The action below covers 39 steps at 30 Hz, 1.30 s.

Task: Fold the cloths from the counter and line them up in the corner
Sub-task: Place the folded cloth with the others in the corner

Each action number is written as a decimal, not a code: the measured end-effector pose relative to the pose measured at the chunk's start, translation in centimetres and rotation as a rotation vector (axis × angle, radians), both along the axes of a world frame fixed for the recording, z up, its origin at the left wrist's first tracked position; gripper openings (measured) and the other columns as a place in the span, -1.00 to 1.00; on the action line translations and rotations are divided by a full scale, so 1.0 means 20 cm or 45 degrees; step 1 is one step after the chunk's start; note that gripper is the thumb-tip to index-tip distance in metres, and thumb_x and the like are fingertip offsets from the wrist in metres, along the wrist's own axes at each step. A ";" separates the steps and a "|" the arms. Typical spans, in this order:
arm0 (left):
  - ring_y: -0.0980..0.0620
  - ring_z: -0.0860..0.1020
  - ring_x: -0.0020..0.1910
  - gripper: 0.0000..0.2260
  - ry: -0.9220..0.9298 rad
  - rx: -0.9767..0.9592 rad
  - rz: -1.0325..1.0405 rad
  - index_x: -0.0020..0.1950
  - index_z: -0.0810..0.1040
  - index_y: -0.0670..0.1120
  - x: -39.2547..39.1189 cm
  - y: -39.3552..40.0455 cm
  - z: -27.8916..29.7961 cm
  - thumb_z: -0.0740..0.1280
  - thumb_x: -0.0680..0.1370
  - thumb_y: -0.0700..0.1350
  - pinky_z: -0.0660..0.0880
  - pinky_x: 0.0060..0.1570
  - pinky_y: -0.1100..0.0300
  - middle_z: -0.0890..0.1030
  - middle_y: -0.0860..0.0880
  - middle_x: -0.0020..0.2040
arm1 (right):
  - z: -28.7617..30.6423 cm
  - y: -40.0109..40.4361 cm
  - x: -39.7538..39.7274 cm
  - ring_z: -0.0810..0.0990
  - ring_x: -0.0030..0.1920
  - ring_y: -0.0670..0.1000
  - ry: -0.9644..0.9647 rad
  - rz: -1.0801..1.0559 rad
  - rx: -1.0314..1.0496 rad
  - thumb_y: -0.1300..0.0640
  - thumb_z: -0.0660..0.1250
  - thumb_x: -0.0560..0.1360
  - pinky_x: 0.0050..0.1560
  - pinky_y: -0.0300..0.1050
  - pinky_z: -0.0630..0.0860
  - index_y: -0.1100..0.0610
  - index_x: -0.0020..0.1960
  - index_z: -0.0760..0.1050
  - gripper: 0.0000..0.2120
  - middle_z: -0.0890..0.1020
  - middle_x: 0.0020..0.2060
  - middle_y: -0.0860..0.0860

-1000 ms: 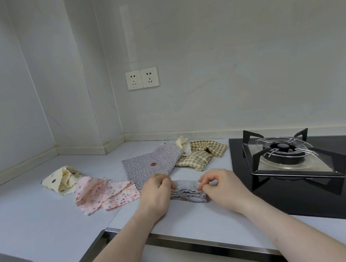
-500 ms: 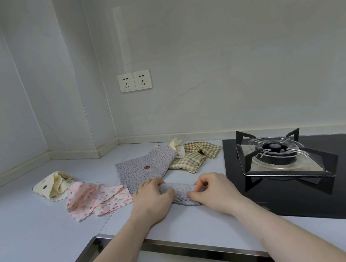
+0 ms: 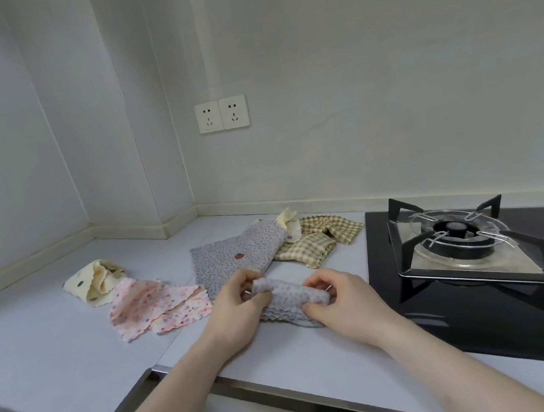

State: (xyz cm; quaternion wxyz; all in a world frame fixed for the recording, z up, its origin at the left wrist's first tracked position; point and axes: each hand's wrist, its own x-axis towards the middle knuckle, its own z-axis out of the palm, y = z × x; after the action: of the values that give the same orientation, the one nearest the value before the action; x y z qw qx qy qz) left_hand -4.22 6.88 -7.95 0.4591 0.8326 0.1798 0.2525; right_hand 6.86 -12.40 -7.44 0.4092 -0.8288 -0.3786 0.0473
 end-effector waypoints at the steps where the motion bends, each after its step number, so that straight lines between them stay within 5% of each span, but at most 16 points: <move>1: 0.14 0.55 -0.20 -0.83 -0.004 0.011 -0.002 0.06 0.58 0.07 0.00 0.00 0.00 0.45 0.54 -0.16 0.47 -0.11 0.23 0.65 0.00 -0.07 | 0.00 0.00 0.00 0.62 -0.10 -0.21 -0.008 0.005 -0.009 -0.15 0.46 0.44 0.00 -0.08 0.62 -0.18 0.05 0.56 -0.79 0.66 -0.10 -0.25; 6: 0.19 0.49 -0.26 -0.79 -0.012 0.127 0.003 0.13 0.54 0.12 0.00 0.01 -0.03 0.42 0.58 -0.16 0.43 -0.17 0.35 0.60 0.13 -0.07 | -0.01 0.00 0.01 0.64 -0.21 -0.17 -0.025 0.008 -0.016 -0.23 0.36 0.52 -0.15 -0.02 0.62 -0.14 -0.04 0.52 -0.82 0.68 -0.20 -0.24; 11: -0.04 0.53 -0.20 -0.81 0.034 0.134 0.021 0.15 0.52 0.13 0.03 0.02 -0.06 0.42 0.59 -0.08 0.49 -0.11 0.10 0.61 0.06 -0.07 | -0.03 0.01 0.01 0.61 -0.27 -0.13 -0.030 0.021 -0.024 -0.13 0.40 0.50 -0.26 -0.13 0.55 -0.11 -0.01 0.47 -0.83 0.64 -0.16 -0.23; 19: 0.14 0.48 -0.33 -0.94 0.310 0.053 0.086 0.05 0.52 0.14 0.01 -0.03 0.07 0.37 0.61 0.03 0.37 -0.24 0.14 0.51 0.12 -0.35 | 0.14 -0.01 -0.03 0.63 -0.25 -0.16 0.299 -0.069 -0.198 0.05 0.47 0.48 -0.23 -0.23 0.55 -0.15 -0.08 0.54 -0.86 0.67 -0.21 -0.24; 25: 0.15 0.60 -0.09 -0.89 0.427 -0.332 0.057 0.09 0.56 0.17 -0.21 -0.30 0.49 0.38 0.60 -0.04 0.54 -0.09 0.12 0.62 0.17 -0.13 | 0.67 -0.24 -0.24 0.64 -0.25 -0.06 0.651 -0.158 -0.257 0.20 0.47 0.49 -0.23 -0.23 0.55 -0.13 -0.09 0.62 -0.79 0.70 -0.22 -0.11; 28: 0.09 0.53 -0.37 -0.88 0.345 -0.512 -0.036 0.07 0.54 0.09 -0.38 -0.45 0.80 0.42 0.61 -0.11 0.44 -0.34 0.21 0.55 0.15 -0.30 | 0.97 -0.42 -0.38 0.70 -0.14 0.03 0.701 -0.221 -0.220 0.21 0.50 0.47 -0.08 0.00 0.67 -0.12 -0.04 0.65 -0.78 0.72 -0.13 -0.12; 31: 0.11 0.47 -0.45 -0.88 0.330 -0.625 -0.092 0.05 0.55 -0.05 -0.47 -0.56 1.03 0.47 0.59 -0.15 0.33 -0.39 0.29 0.49 0.08 -0.37 | 1.20 -0.61 -0.51 0.70 -0.13 0.02 0.735 -0.269 -0.197 0.20 0.51 0.48 -0.07 -0.01 0.67 -0.11 0.01 0.67 -0.77 0.73 -0.08 -0.15; 34: 0.13 0.50 -0.46 -0.87 0.360 -0.634 -0.223 0.06 0.54 -0.10 -0.44 -0.68 1.19 0.47 0.58 -0.19 0.33 -0.40 0.33 0.51 0.07 -0.35 | 1.35 -0.78 -0.59 0.70 -0.12 0.03 0.744 -0.356 -0.122 0.21 0.49 0.49 -0.14 -0.14 0.65 -0.11 0.04 0.67 -0.76 0.72 -0.06 -0.16; 39: 0.10 0.60 -0.32 -0.87 0.344 -0.542 -0.487 0.09 0.55 -0.04 -0.25 -0.92 1.39 0.43 0.60 -0.22 0.45 -0.31 0.35 0.65 -0.09 -0.13 | 1.46 -1.09 -0.62 0.72 -0.10 0.10 0.846 -0.537 0.076 0.16 0.49 0.50 -0.04 0.04 0.70 -0.12 0.12 0.64 -0.74 0.74 -0.04 -0.08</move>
State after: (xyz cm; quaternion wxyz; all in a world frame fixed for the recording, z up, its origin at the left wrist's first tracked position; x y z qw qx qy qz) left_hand -9.30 -11.46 19.84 0.6341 0.7625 0.1282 0.0053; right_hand -5.48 -34.24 21.81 0.5341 -0.8157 -0.0481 0.2169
